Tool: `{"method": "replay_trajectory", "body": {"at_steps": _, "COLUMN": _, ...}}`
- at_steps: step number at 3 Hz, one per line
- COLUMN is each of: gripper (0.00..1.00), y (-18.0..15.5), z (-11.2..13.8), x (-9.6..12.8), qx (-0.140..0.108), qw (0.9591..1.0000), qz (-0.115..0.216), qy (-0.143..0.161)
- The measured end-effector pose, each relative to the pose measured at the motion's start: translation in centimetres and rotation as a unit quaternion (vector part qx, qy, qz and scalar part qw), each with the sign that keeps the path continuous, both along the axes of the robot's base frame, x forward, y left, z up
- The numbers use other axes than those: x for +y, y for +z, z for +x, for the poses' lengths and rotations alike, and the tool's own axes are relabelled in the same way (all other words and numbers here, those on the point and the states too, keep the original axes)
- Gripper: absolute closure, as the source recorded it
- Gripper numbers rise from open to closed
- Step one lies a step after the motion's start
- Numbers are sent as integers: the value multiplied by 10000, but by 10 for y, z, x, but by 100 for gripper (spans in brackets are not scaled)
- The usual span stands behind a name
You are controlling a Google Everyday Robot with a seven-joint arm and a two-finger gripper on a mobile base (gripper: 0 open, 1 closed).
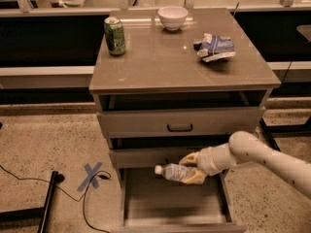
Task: Place blue plastic bottle into bottom drawer
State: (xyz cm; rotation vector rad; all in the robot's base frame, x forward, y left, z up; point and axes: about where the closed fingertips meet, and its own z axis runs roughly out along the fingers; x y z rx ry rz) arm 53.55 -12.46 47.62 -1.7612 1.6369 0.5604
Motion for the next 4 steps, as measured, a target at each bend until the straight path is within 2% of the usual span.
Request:
{"method": "replay_trajectory", "body": {"at_steps": 1, "gripper": 100, "y": -97, "z": -24, "x": -33, "qx": 141, "qw": 9995, "qz": -289, "qy": -68}}
{"method": "replay_trajectory", "body": {"at_steps": 2, "gripper": 100, "y": -97, "z": -24, "x": -33, "qx": 145, "qw": 9994, "qz": -291, "qy": -69}}
{"method": "replay_trajectory", "body": {"at_steps": 3, "gripper": 100, "y": -122, "z": -20, "x": -33, "qx": 168, "qw": 9987, "qz": -477, "qy": -15}}
{"method": "replay_trajectory", "body": {"at_steps": 4, "gripper": 100, "y": -163, "z": -16, "x": -35, "qx": -72, "qw": 9983, "qz": -580, "qy": -25}}
